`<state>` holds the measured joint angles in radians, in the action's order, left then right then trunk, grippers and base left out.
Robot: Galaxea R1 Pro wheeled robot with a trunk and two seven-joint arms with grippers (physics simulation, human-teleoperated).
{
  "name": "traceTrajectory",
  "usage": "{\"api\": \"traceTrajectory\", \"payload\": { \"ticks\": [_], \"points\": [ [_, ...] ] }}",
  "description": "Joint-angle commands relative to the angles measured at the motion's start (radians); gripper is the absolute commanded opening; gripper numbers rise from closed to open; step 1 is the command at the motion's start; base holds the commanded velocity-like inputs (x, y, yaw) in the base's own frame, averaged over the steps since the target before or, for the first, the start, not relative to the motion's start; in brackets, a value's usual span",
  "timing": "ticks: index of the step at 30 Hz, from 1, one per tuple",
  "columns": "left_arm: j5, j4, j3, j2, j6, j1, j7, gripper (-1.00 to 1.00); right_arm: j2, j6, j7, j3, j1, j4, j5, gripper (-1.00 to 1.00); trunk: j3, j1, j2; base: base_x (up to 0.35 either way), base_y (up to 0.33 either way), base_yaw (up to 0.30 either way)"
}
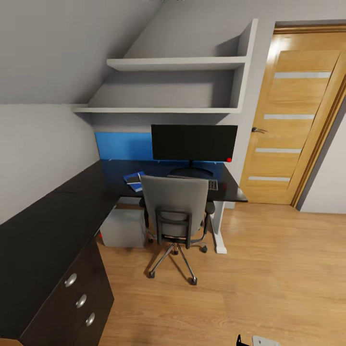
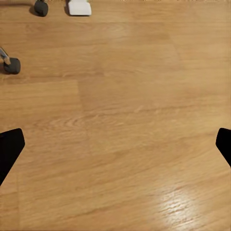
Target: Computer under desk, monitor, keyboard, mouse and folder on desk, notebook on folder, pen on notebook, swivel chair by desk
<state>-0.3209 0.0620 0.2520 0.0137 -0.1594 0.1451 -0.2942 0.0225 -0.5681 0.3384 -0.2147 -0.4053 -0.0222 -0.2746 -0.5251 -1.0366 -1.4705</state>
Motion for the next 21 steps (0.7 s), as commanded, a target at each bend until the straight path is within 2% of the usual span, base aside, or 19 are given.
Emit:
{"api": "traceTrajectory", "payload": {
  "ticks": [1, 21],
  "points": [
    [-0.009, -0.001, 0.009, 0.0, -0.003, 0.001, -0.003, 1.0, 0.0, -0.004, 0.003, -0.009, -0.001, -0.002, -0.007, 1.0, 0.002, 0.004, 0.007, 0.0, 0.0, 0.0],
    [-0.009, -0.001, 0.007, 0.001, -0.003, 0.001, -0.003, 1.0, 0.0, -0.004, 0.003, -0.008, -0.001, -0.002, -0.008, 1.0, 0.065, 0.081, 0.147, 0.0, 0.0, 0.0]
  ]
}}
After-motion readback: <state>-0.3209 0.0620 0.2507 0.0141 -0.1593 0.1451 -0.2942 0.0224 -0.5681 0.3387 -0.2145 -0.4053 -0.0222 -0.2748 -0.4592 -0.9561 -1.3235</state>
